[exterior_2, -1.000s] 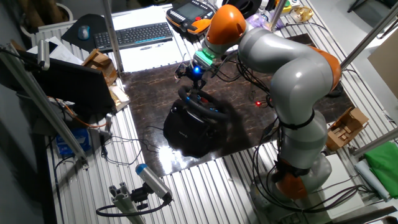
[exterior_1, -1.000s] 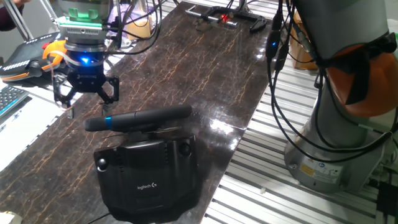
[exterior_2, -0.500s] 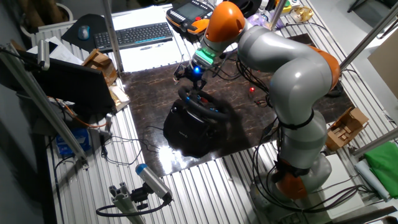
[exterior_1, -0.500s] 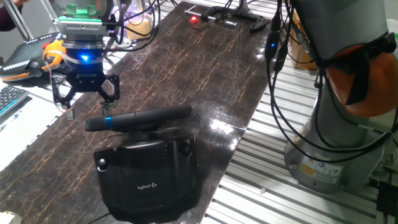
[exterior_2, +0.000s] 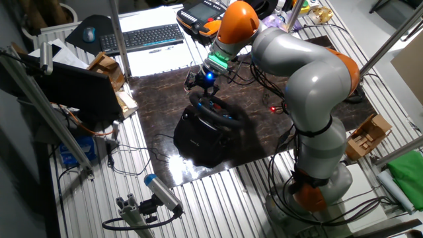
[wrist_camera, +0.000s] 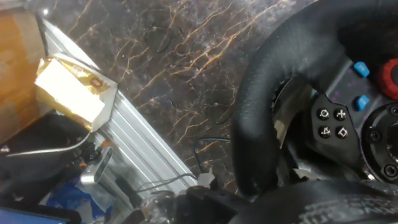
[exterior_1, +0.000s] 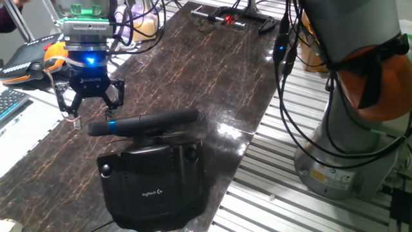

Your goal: Rotate the steering wheel 90 degrees clockwise

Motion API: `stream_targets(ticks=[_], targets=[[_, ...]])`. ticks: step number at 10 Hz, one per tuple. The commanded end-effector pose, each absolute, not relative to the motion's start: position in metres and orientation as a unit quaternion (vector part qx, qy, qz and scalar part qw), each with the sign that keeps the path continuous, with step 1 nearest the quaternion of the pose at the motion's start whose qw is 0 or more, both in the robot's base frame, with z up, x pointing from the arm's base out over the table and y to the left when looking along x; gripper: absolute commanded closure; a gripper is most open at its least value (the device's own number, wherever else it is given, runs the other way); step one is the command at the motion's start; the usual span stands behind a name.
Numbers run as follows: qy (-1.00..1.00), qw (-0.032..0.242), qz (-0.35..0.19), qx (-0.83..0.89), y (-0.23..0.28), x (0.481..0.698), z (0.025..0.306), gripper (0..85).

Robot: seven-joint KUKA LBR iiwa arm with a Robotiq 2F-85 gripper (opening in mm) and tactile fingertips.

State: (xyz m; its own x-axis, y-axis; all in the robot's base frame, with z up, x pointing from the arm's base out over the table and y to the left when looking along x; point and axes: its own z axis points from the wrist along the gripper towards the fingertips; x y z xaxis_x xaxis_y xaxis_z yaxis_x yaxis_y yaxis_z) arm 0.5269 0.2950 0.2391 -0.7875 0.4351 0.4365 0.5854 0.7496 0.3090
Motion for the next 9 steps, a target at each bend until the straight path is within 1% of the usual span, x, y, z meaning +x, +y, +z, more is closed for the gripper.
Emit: stream_targets(ticks=[1,4,7,9], targets=[[-0.920,0.171,-0.218,-0.277,0.295,0.527,0.239,35.0],[-0.923,0.167,-0.210,-0.277,0.294,0.530,0.236,51.0],[-0.921,0.155,-0.203,-0.293,0.293,0.536,0.232,49.7],[-0.921,0.150,-0.198,-0.300,0.290,0.540,0.227,50.7]])
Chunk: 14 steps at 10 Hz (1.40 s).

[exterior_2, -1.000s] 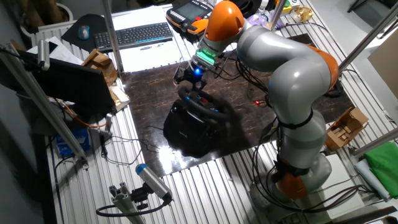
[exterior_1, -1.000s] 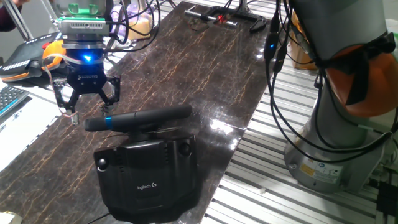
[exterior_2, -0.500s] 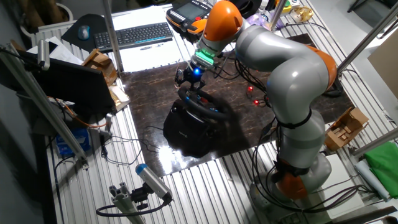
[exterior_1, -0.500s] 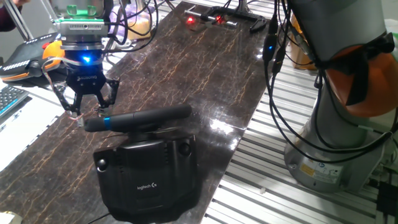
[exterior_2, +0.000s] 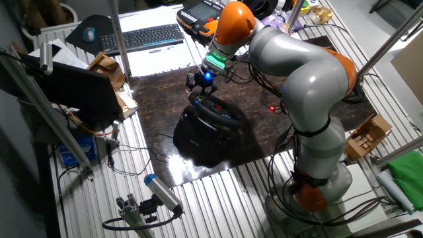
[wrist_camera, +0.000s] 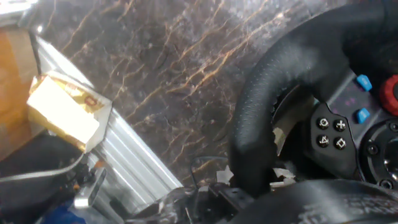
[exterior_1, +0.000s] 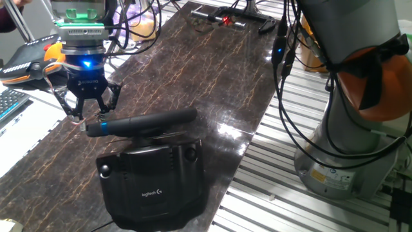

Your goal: Rotate the steering wheel 90 degrees clockwise

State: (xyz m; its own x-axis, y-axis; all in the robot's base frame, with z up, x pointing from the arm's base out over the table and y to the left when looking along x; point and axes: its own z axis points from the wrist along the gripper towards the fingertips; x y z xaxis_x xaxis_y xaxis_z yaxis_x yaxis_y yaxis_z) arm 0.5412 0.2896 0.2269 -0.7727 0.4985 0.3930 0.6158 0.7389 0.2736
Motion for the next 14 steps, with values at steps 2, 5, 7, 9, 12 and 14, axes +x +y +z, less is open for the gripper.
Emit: stream_targets(ticks=[2,5,7,9,12,14], targets=[[-0.918,0.145,-0.194,-0.316,0.288,0.545,0.223,50.7],[-0.915,0.140,-0.182,-0.332,0.280,0.554,0.215,50.0],[-0.911,0.137,-0.178,-0.346,0.276,0.558,0.211,49.7],[-0.904,0.134,-0.177,-0.366,0.272,0.561,0.210,49.3],[-0.899,0.126,-0.172,-0.383,0.271,0.560,0.212,49.3],[-0.898,0.127,-0.175,-0.384,0.273,0.558,0.214,49.3]])
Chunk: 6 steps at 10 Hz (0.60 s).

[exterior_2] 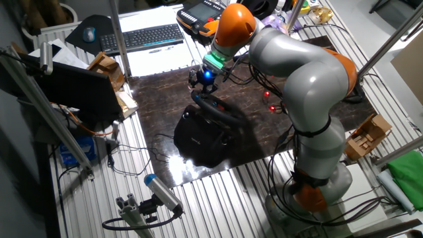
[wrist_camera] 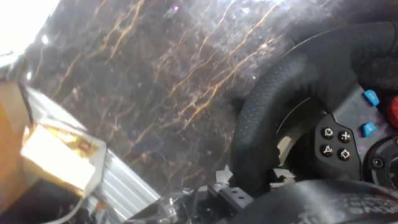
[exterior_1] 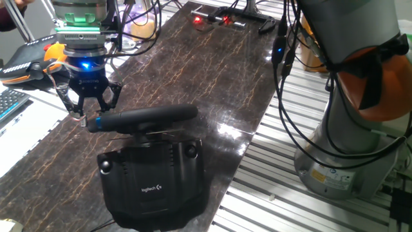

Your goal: Rotate the steering wheel 90 degrees clockwise

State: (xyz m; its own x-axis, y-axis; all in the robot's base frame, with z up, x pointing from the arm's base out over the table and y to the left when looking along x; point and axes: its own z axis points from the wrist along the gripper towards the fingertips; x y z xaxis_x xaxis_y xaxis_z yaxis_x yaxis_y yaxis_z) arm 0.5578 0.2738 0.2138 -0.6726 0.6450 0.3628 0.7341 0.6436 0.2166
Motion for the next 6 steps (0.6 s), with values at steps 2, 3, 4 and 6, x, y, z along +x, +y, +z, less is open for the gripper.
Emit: stream_targets(ticks=[2,3,4,6], targets=[[-0.897,0.127,-0.175,-0.385,0.2764,0.5561,0.2160,43.0],[-0.897,0.125,-0.172,-0.387,0.2766,0.5560,0.2162,38.7],[-0.898,0.122,-0.169,-0.388,0.2756,0.5563,0.2159,34.0],[-0.897,0.126,-0.174,-0.385,0.2765,0.5539,0.2202,24.3]])
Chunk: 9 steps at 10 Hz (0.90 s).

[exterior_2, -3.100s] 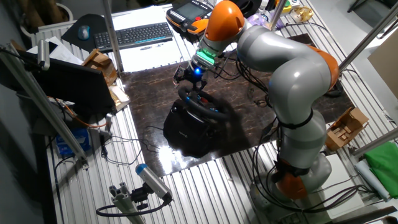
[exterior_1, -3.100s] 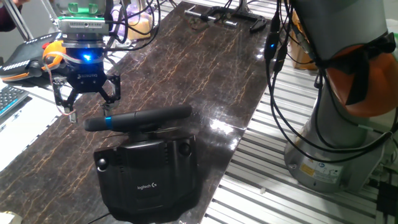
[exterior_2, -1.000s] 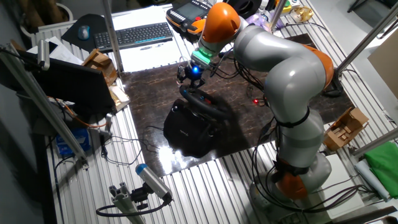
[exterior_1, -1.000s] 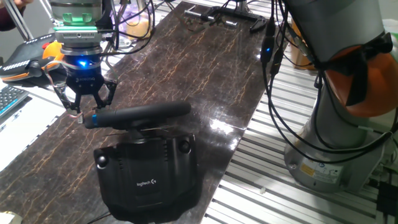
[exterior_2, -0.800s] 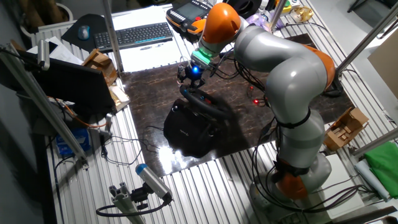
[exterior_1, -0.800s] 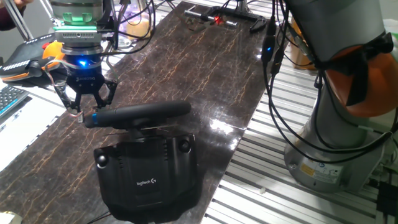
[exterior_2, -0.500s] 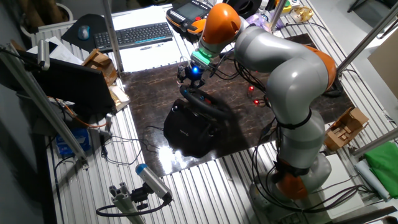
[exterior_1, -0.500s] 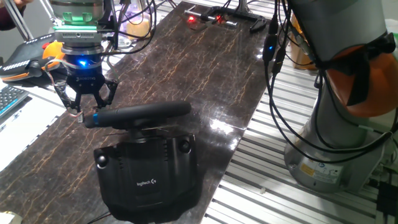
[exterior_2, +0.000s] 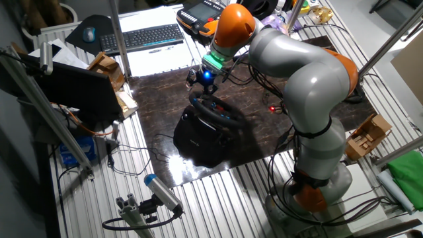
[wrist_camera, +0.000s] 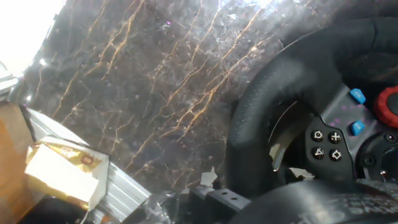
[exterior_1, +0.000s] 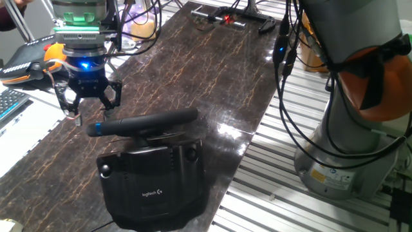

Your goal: Rotate the steering wheel 90 degrees clockwise

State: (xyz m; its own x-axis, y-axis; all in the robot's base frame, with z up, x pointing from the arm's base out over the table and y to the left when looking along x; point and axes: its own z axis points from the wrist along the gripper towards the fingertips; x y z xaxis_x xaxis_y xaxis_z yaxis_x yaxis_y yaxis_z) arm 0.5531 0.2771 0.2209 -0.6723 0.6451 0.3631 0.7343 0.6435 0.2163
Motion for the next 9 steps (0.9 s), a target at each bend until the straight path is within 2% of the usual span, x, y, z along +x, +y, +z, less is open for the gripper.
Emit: stream_targets(ticks=[1,4,7,8,9], targets=[[-0.898,0.132,-0.180,-0.378,0.281,0.550,0.225,24.3],[-0.919,0.148,-0.187,-0.313,0.290,0.535,0.236,24.3],[-0.929,0.156,-0.198,-0.272,0.294,0.529,0.240,25.3],[-0.929,0.157,-0.199,-0.269,0.294,0.529,0.239,30.0],[-0.930,0.159,-0.199,-0.265,0.294,0.530,0.239,40.3]])
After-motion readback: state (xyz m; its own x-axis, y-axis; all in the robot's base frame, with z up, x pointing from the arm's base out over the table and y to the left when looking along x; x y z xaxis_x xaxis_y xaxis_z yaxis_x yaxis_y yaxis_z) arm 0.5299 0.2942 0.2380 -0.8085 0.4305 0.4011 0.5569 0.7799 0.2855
